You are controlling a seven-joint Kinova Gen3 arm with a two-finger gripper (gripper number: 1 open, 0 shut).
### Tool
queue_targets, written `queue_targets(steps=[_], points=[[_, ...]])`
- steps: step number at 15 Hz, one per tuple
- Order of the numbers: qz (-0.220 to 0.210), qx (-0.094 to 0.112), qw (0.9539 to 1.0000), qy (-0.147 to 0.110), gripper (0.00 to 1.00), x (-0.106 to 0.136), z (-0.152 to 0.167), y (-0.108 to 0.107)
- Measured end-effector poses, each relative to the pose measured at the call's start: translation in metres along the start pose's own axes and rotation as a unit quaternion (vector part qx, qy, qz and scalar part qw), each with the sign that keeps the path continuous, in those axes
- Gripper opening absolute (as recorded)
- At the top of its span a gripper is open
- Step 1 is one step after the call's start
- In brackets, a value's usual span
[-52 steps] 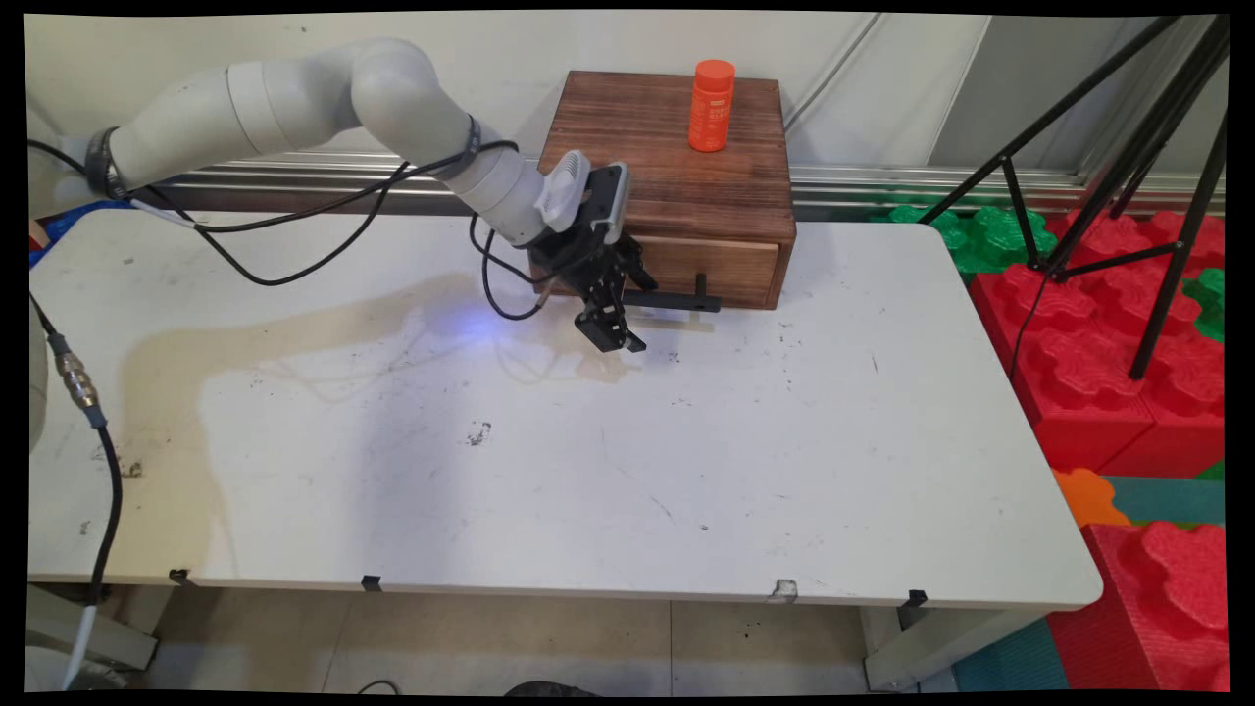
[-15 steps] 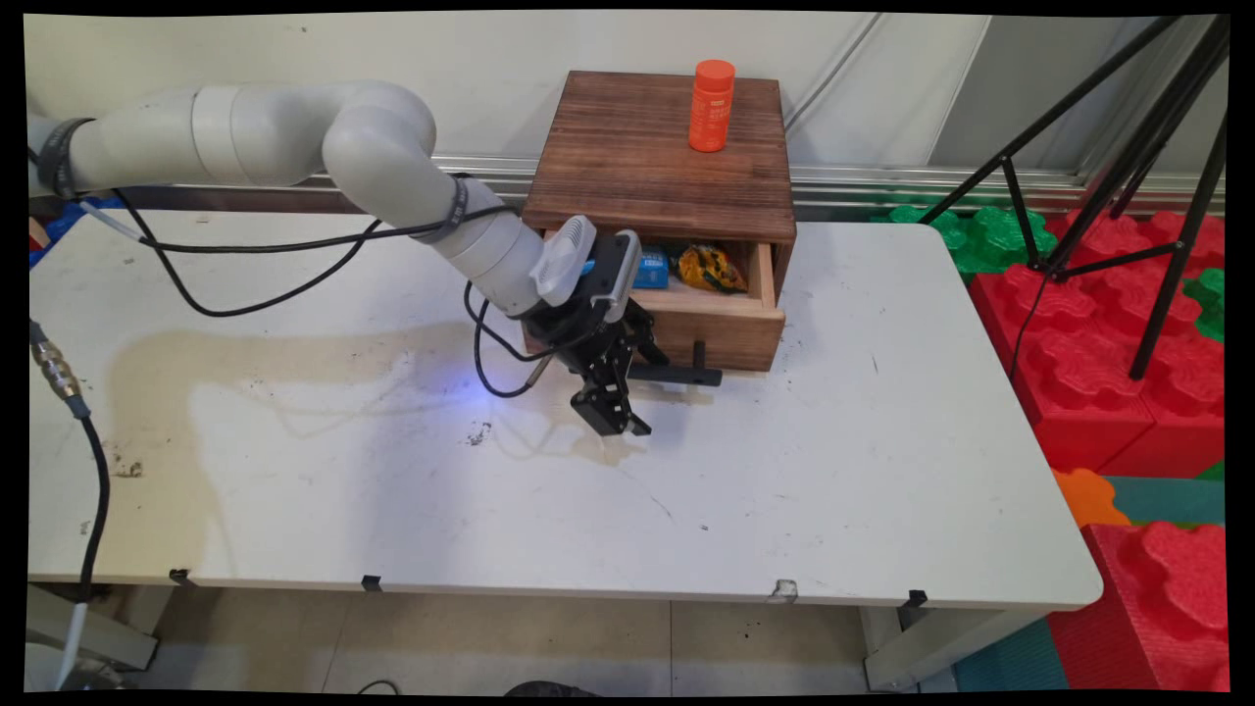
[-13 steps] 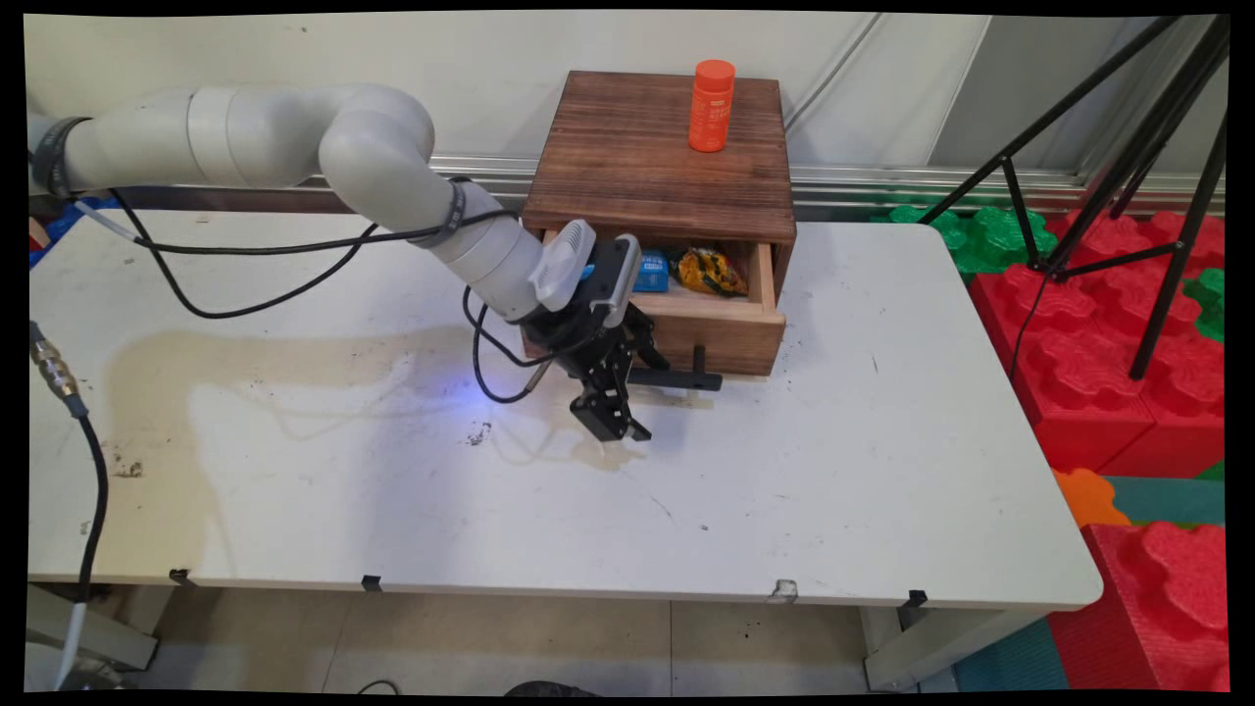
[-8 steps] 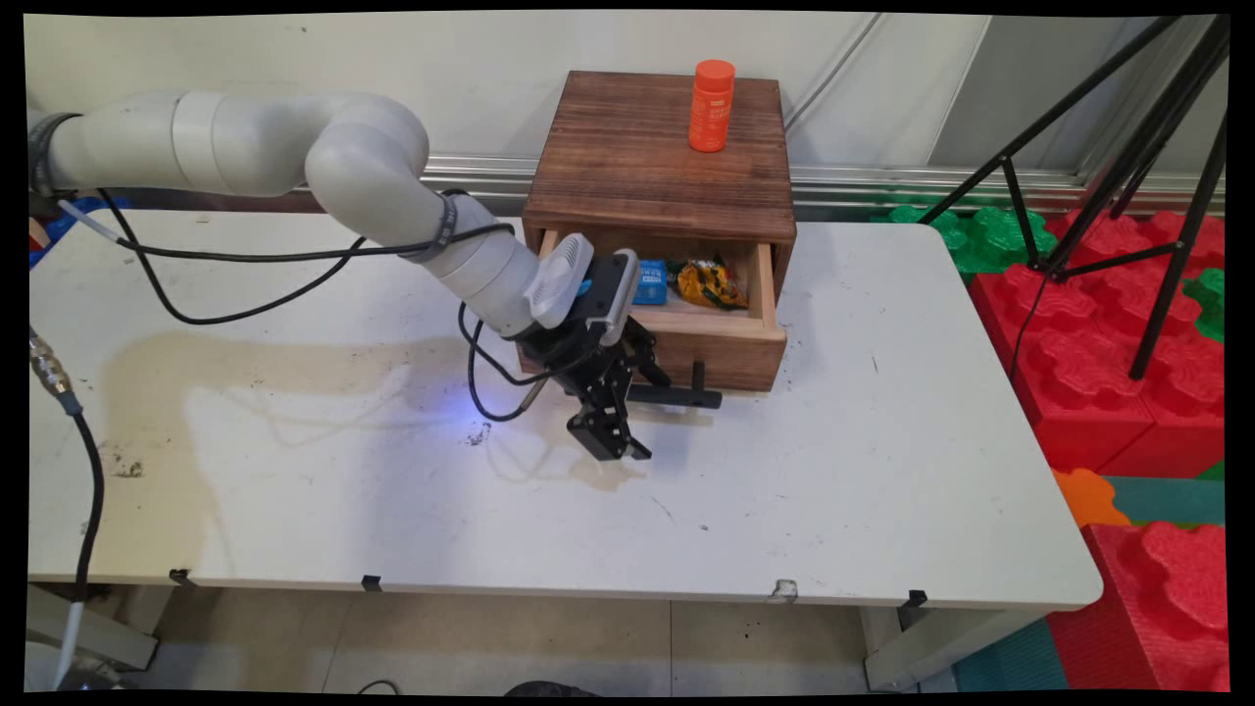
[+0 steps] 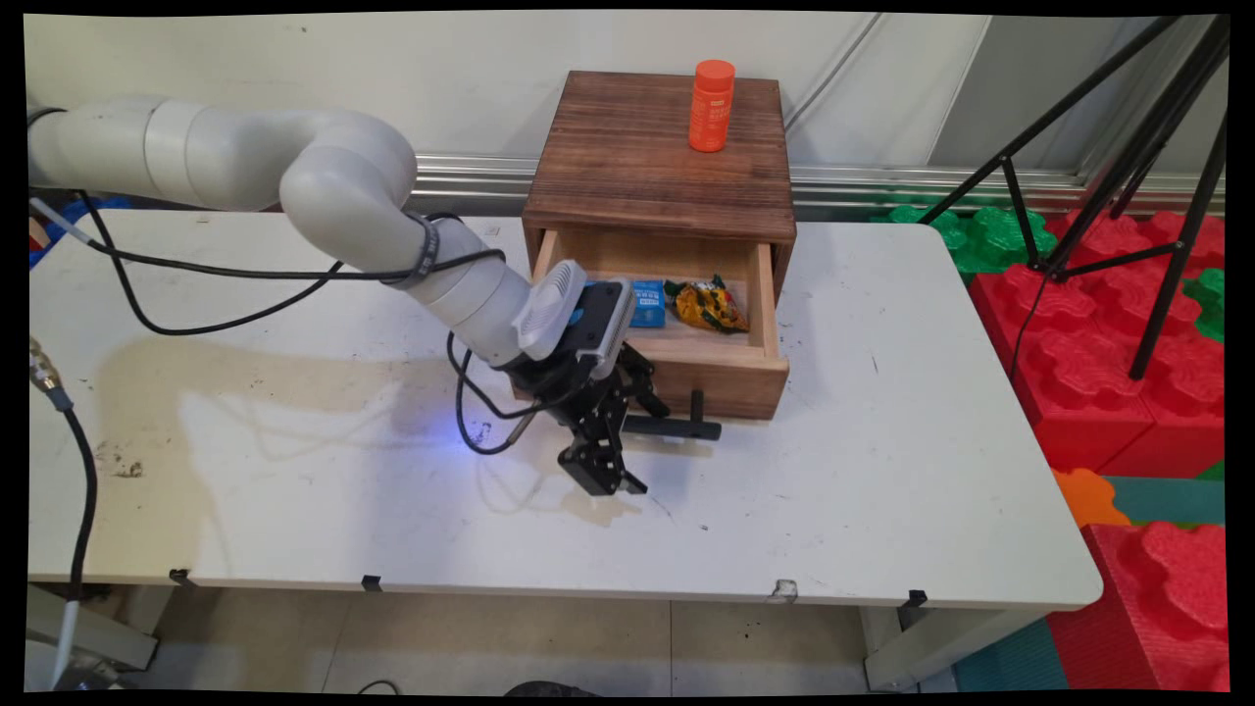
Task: Open the drawer
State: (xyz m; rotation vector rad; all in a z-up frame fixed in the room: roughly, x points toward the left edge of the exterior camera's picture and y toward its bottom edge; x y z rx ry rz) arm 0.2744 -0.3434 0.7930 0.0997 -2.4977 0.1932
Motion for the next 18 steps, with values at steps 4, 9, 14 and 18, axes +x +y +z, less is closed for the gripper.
queue_targets(steps=[4,9,14,18], points=[[-0.001,-0.008,1.0000,0.002,1.00,0.003,0.000,0.014],[-0.002,-0.017,0.9998,0.005,1.00,0.006,0.000,0.030],[-0.002,-0.027,0.9996,0.007,1.00,0.009,-0.001,0.045],[0.000,-0.034,0.9994,0.009,1.00,0.011,-0.001,0.055]])
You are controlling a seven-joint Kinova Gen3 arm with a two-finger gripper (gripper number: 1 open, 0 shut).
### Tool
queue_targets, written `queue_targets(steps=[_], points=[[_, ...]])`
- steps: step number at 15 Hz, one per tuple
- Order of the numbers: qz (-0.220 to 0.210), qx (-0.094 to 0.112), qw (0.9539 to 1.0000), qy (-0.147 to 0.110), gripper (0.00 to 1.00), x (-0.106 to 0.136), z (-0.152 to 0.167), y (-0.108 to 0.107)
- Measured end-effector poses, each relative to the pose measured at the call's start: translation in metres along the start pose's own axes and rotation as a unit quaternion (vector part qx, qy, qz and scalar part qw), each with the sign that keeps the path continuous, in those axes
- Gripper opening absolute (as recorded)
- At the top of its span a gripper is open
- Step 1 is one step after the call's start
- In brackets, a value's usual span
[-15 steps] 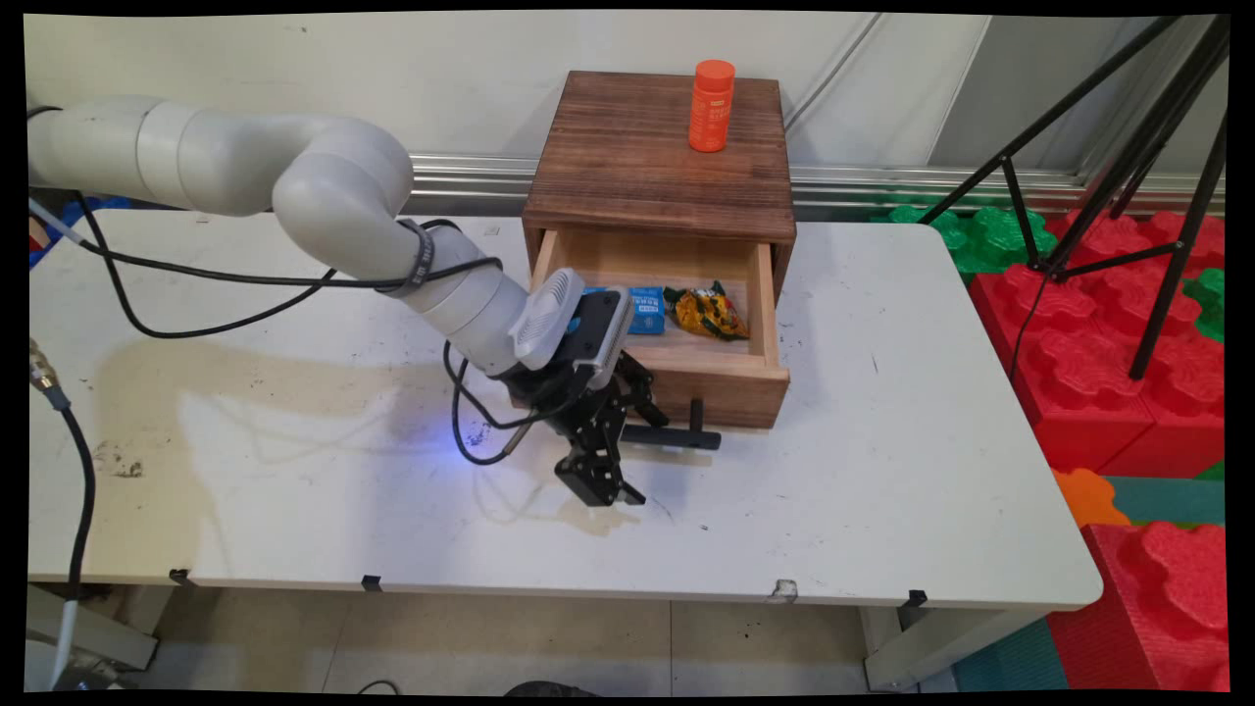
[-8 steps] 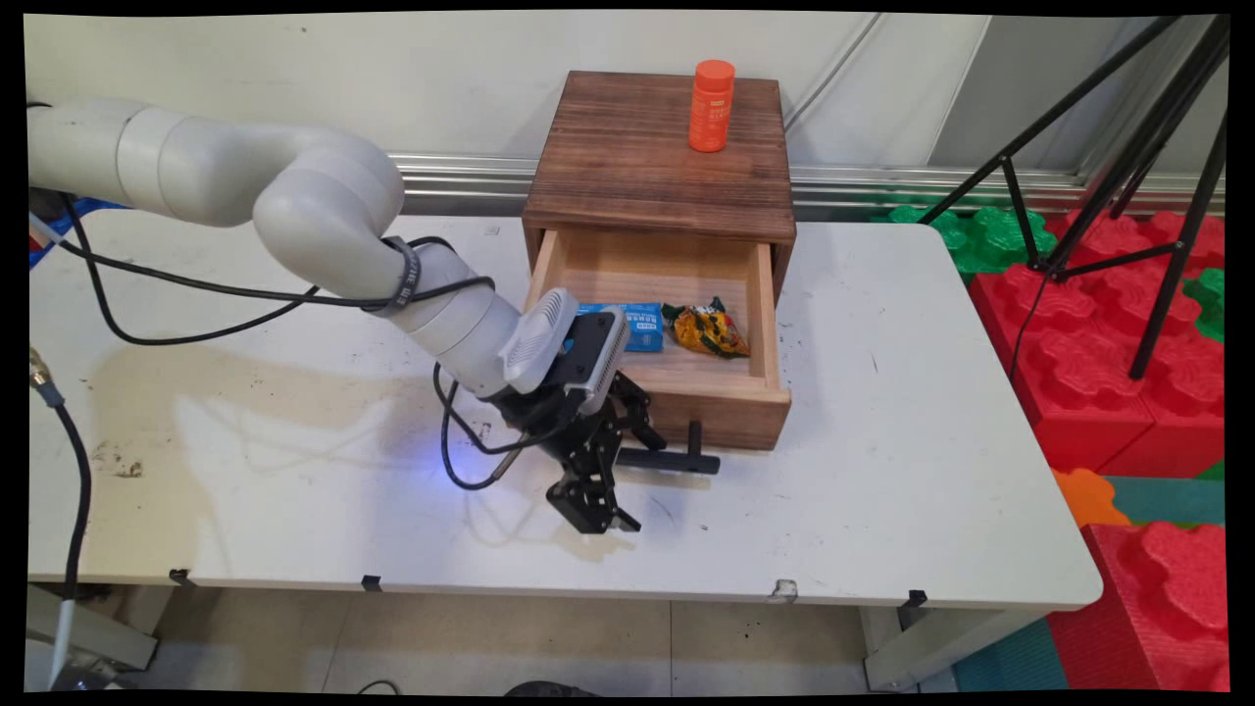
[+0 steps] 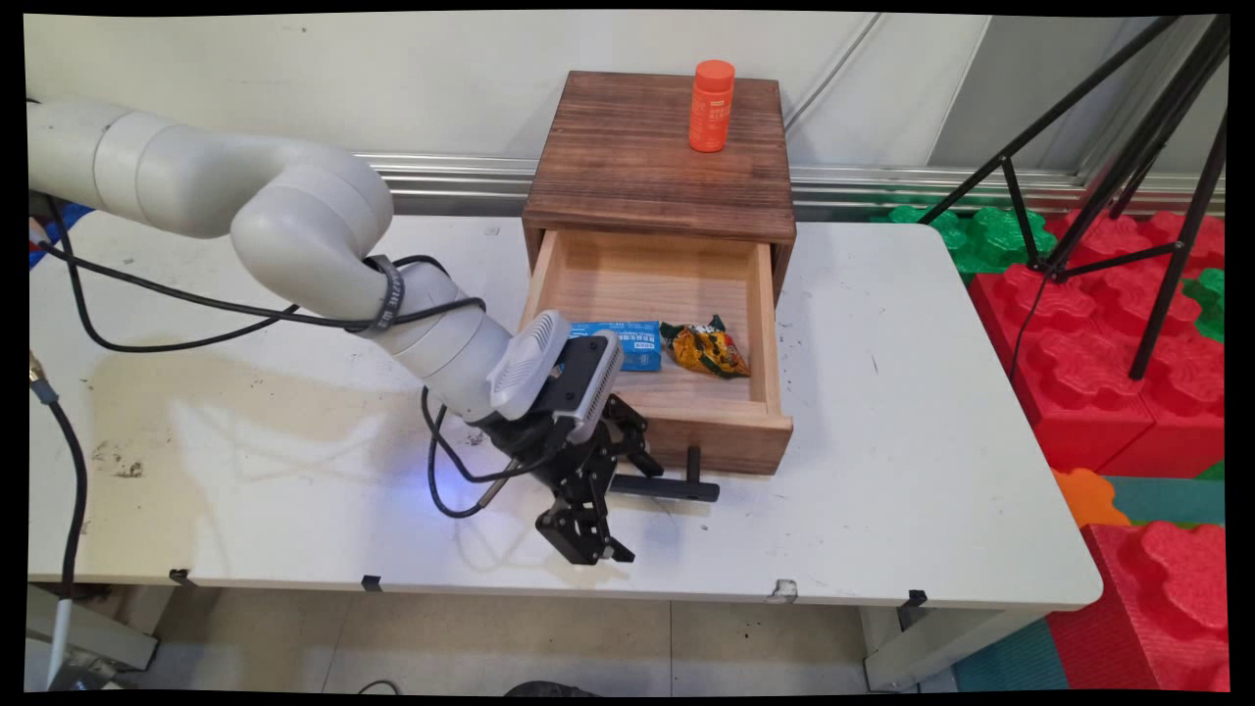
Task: Open the drawer
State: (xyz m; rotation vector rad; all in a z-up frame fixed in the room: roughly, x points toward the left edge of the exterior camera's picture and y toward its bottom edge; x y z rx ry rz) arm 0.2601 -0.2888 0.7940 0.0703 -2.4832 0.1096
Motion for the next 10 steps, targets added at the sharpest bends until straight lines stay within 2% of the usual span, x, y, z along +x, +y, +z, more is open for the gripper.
queue_targets(steps=[10], points=[[0.006,-0.004,1.0000,0.003,1.00,0.003,-0.002,0.016]])
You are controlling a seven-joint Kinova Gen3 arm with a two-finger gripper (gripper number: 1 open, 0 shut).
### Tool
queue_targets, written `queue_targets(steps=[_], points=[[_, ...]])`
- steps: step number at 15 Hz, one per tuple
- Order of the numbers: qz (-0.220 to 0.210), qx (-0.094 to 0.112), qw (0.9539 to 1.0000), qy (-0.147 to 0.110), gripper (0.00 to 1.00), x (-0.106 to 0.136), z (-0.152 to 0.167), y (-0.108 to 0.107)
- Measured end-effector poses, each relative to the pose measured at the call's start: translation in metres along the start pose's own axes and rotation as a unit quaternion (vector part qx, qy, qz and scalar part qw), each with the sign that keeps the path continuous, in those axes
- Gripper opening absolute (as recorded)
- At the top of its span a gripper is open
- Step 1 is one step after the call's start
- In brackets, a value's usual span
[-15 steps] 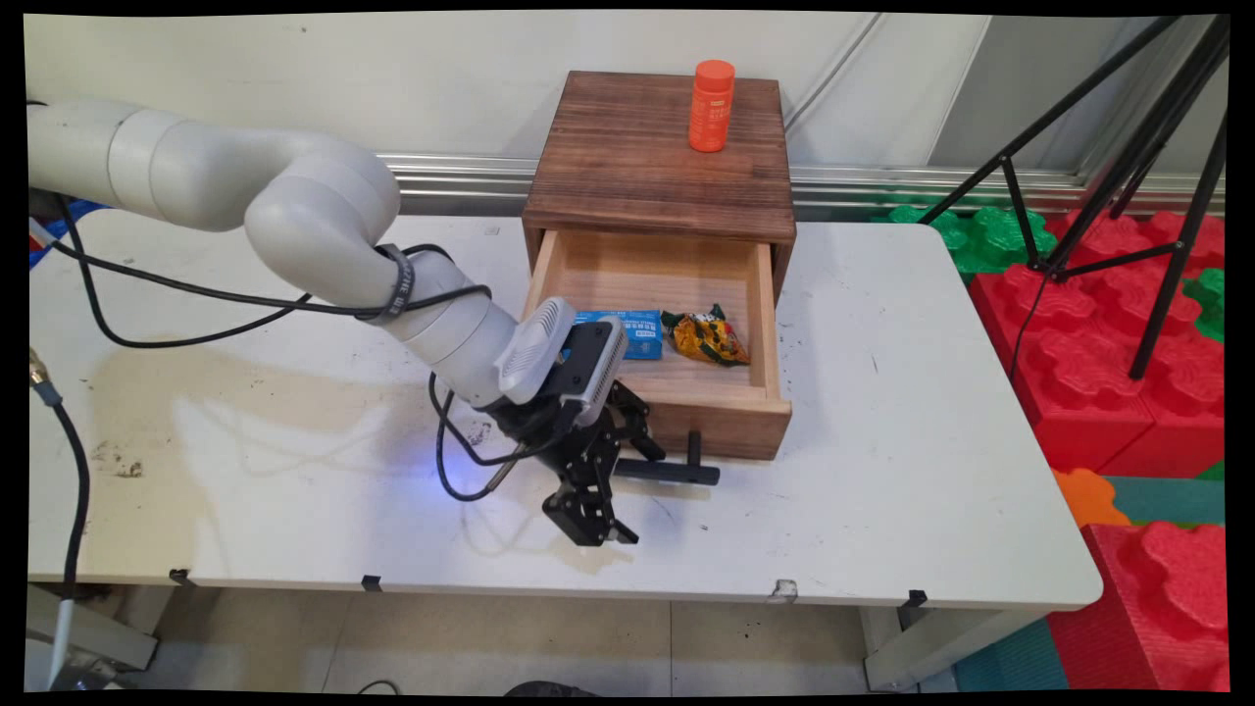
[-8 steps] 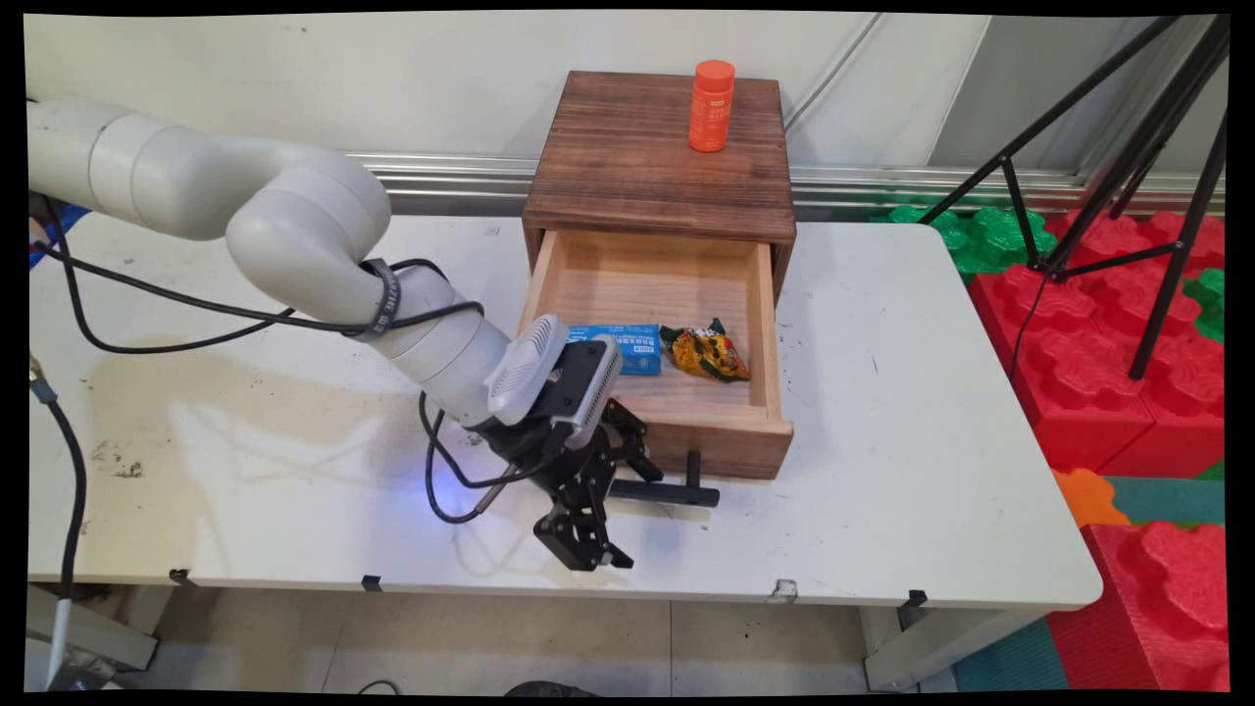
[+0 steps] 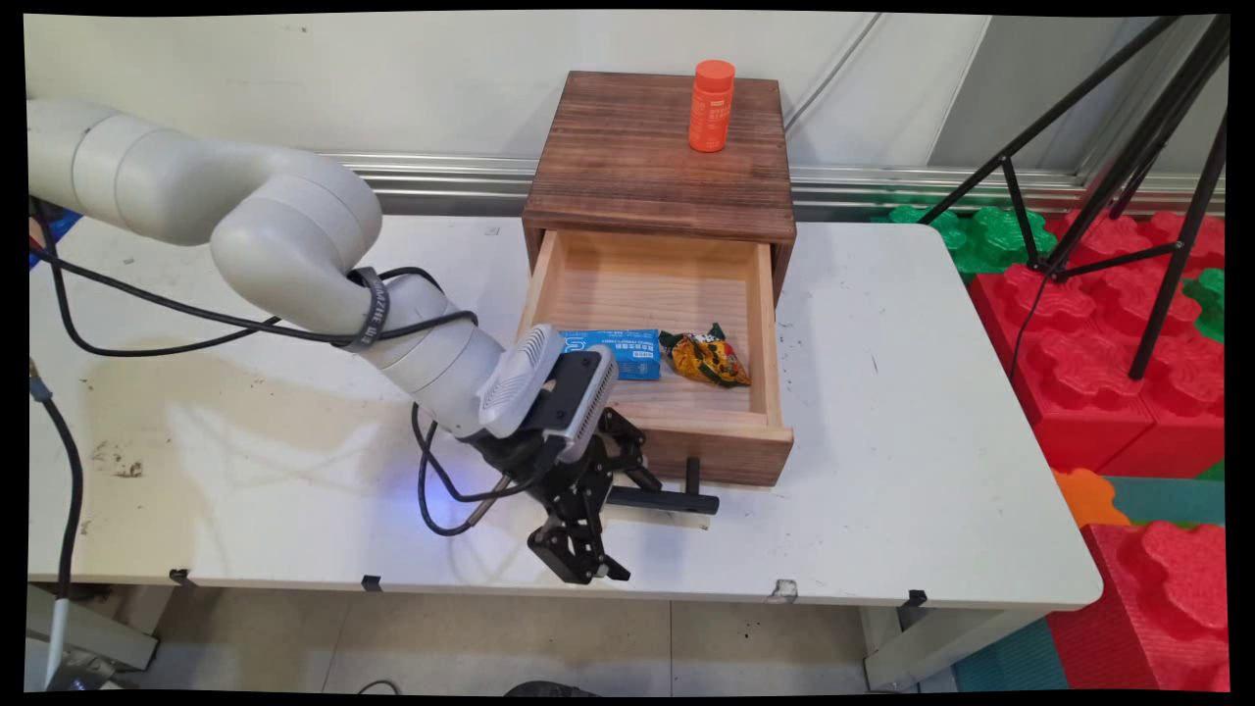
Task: Open the drawer
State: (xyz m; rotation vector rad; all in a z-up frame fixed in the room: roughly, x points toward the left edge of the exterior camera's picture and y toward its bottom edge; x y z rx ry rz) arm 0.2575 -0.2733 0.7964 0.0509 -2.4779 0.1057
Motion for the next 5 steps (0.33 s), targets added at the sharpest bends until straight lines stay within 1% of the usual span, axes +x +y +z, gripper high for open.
queue_targets(steps=[5], points=[[0.002,0.005,1.0000,0.005,1.00,0.0011,-0.0060,0.0044]])
